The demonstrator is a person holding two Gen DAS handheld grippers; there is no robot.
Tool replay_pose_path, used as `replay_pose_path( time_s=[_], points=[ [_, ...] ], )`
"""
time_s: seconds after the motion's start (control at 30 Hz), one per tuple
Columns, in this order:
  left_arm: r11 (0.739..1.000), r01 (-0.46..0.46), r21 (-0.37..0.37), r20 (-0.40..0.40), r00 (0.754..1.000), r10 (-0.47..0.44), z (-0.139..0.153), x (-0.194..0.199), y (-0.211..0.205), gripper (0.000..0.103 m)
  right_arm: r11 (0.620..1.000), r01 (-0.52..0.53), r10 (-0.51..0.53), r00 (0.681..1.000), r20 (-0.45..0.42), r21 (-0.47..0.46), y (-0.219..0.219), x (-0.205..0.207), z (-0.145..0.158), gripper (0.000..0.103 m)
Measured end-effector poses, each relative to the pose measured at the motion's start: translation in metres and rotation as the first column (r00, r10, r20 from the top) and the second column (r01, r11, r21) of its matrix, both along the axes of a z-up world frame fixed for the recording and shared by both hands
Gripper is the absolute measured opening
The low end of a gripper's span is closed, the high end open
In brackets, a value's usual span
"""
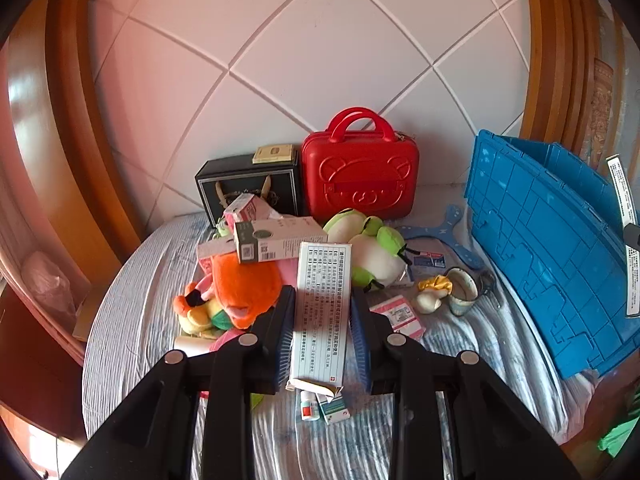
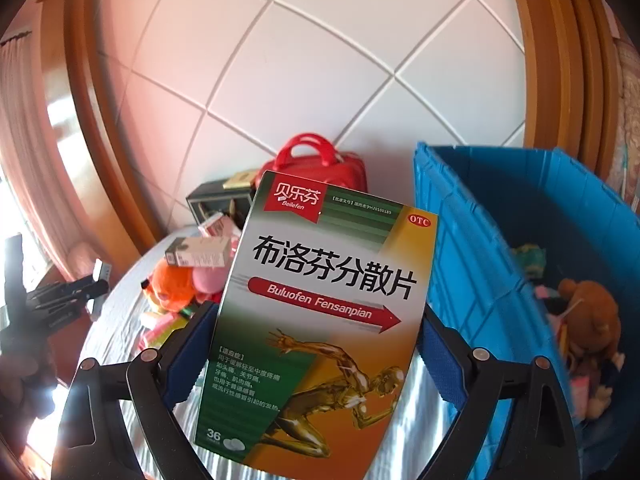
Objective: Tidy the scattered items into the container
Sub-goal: 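Carry the white box and Bulofen box with both tools over the crate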
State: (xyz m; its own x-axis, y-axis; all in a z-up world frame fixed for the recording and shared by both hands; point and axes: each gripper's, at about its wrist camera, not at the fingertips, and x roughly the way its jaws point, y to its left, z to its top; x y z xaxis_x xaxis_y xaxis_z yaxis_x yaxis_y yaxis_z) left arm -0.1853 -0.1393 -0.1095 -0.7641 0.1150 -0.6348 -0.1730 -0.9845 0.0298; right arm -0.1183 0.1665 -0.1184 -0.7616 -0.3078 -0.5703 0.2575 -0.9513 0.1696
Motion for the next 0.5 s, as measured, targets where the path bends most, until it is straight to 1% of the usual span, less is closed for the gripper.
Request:
replay_pose_path(
  time_s=[0.17,0.27,0.5],
  points=[
    [1.0,0.019,-0.008,-0.04,0.999,-0.019,0.025,-0.006,0.033,0.026,1.0,-0.004,0.002,0.999,-0.05,-0.023,0.028,0.002,0.026,0.094],
    [1.0,0.023,-0.01,-0.063,0.998,-0.023,0.038,-0.01,0.055,0.026,0.999,-0.006,0.003,0.997,-0.077,-0.044,0.048,0.003,0.038,0.094],
    [0.997,0.07,-0.016,-0.105,0.992,-0.071,0.063,-0.021,0.115,0.026,0.998,0.011,-0.019,0.991,-0.129,-0.064,0.1,0.001,0.061,0.094]
  ],
)
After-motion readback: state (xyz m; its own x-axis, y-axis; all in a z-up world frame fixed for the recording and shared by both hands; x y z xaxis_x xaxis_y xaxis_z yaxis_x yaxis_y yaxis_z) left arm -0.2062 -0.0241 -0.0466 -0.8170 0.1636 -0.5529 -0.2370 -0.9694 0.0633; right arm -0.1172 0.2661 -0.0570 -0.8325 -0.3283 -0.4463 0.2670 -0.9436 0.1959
